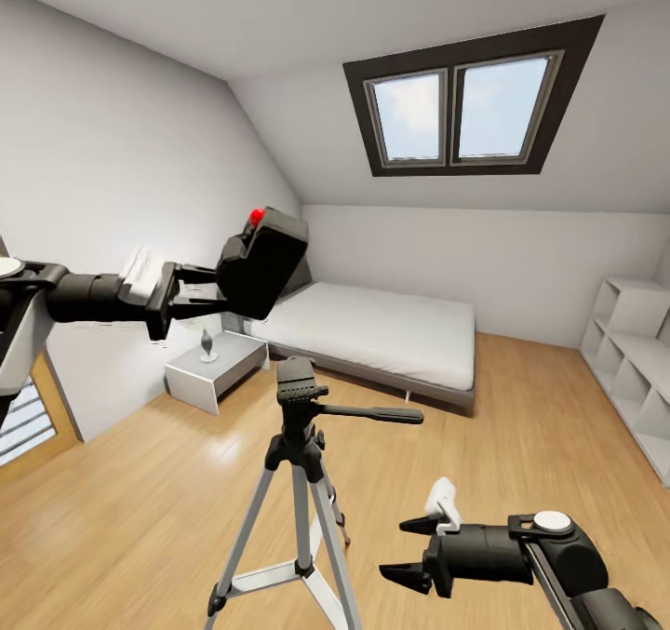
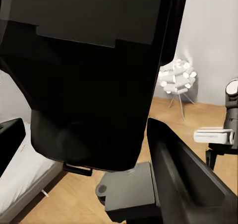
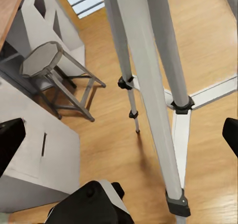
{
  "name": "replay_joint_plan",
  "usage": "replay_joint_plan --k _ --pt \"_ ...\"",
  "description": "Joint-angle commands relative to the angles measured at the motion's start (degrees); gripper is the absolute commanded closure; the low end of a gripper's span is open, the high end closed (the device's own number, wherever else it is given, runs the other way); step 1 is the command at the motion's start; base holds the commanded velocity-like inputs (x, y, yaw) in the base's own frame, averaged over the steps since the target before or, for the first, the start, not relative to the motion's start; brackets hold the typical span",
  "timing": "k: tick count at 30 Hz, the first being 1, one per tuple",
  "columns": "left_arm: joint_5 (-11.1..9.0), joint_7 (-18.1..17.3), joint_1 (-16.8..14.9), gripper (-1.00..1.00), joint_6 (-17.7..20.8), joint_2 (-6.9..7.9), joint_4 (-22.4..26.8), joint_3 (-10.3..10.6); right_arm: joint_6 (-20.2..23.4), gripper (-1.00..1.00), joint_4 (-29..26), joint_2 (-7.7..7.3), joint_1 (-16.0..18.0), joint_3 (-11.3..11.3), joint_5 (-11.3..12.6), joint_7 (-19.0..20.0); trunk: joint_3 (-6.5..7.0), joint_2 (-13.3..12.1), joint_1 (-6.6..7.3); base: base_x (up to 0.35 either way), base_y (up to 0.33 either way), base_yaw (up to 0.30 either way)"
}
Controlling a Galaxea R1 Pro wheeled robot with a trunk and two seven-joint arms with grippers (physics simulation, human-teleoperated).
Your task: Attach the digital camera to the camera tripod in the bedroom.
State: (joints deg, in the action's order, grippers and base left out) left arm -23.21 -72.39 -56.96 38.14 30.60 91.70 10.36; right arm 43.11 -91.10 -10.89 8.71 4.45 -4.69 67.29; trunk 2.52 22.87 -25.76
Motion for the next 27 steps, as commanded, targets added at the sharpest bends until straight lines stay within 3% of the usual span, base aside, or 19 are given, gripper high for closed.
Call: replay_joint_plan --k 1,10,13,20,23,27 --pt "-0.3 -0.1 -0.3 1.00 0.4 0.04 0.0 0.1 0.8 -1.00 -0.1 0.58 0.2 0.0 -0.5 0.4 -0.03 0.0 -0.03 0.000 0.000 0.000" --pt "-0.3 -0.4 -1.3 1.00 0.4 0.07 0.0 0.0 4.2 -1.00 0.7 4.31 1.9 0.4 -0.7 -1.9 -0.03 0.0 -0.03 0.000 0.000 0.000" --pt "-0.3 -0.5 -1.5 1.00 0.4 0.07 0.1 0.0 4.4 -1.00 1.0 6.04 2.0 1.3 -0.6 -5.6 -0.03 0.0 -0.03 0.000 0.000 0.000" --pt "-0.3 -0.5 -1.7 1.00 0.5 0.01 0.1 -0.1 4.5 -1.00 2.0 8.02 2.0 5.5 -0.7 -15.4 -0.03 0.0 -0.03 0.000 0.000 0.000" --pt "-0.3 -0.5 -1.9 1.00 0.5 0.00 0.1 -0.1 4.4 -1.00 4.3 9.60 2.0 7.8 -0.6 -21.2 -0.03 0.0 -0.03 0.000 0.000 0.000" --pt "-0.3 -0.5 -1.9 1.00 0.5 0.01 0.1 -0.1 3.4 -1.00 6.9 10.78 1.9 9.2 -0.6 -25.2 -0.03 0.0 -0.03 0.000 0.000 0.000"
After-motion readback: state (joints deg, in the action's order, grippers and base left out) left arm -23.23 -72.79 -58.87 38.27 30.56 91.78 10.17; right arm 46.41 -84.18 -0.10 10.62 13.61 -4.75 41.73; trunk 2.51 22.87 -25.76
